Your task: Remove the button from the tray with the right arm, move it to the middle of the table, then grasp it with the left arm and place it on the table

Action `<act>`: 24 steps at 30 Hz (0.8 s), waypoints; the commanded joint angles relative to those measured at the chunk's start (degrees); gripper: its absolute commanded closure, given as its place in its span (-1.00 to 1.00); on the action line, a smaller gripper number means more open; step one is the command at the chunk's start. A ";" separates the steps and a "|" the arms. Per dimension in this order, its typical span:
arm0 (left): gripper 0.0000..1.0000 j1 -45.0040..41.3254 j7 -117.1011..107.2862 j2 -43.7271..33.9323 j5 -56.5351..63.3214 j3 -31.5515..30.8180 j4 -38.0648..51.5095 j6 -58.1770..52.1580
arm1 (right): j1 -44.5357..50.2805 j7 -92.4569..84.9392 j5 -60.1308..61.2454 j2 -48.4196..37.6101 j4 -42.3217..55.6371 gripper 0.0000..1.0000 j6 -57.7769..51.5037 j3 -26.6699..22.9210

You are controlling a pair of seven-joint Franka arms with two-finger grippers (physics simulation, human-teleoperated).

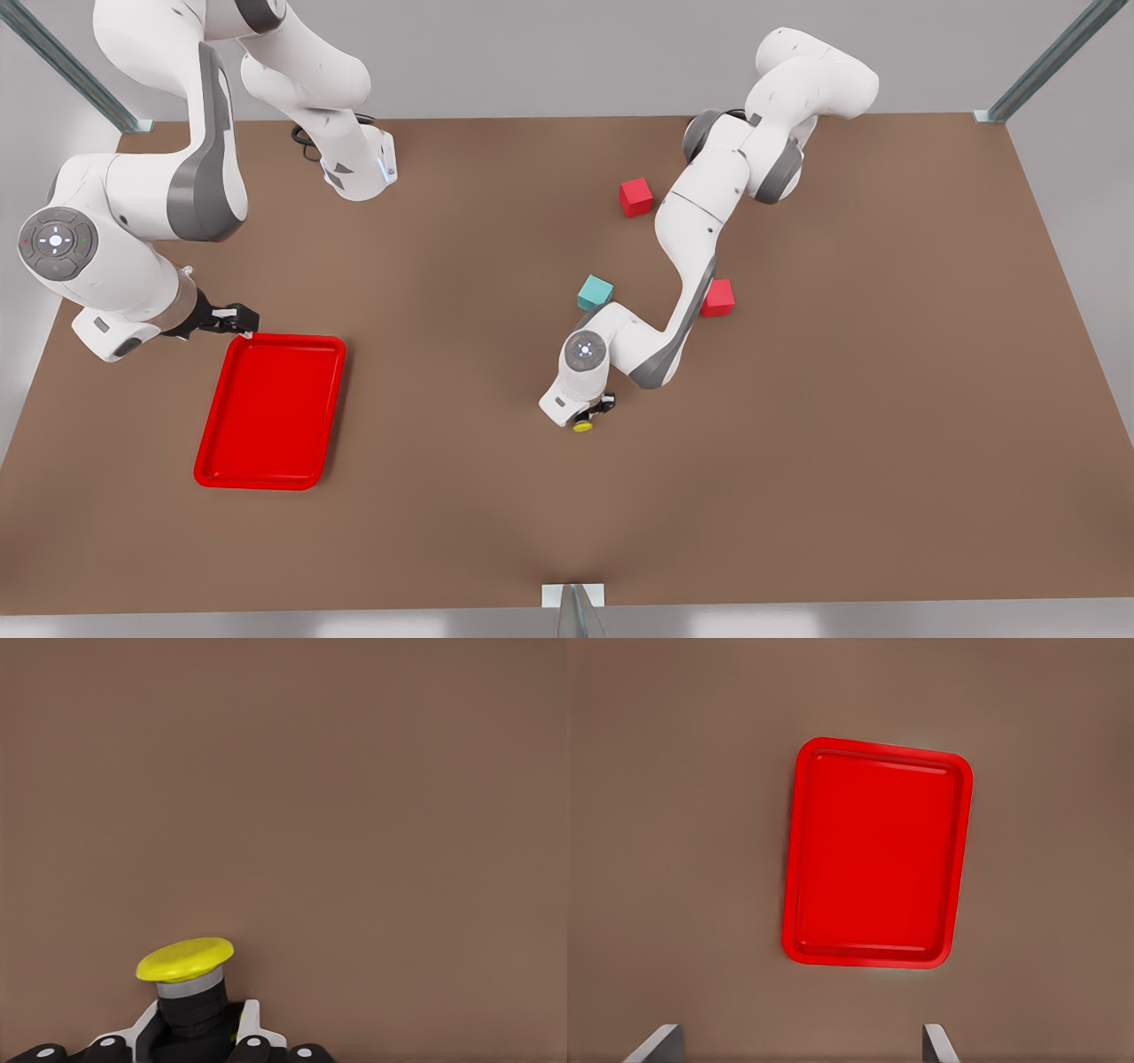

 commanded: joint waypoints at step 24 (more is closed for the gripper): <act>0.05 -14.56 -94.96 -5.14 19.50 24.75 -3.33 -21.12 | 0.06 -0.16 0.03 -0.06 0.03 -1.00 -0.02 0.02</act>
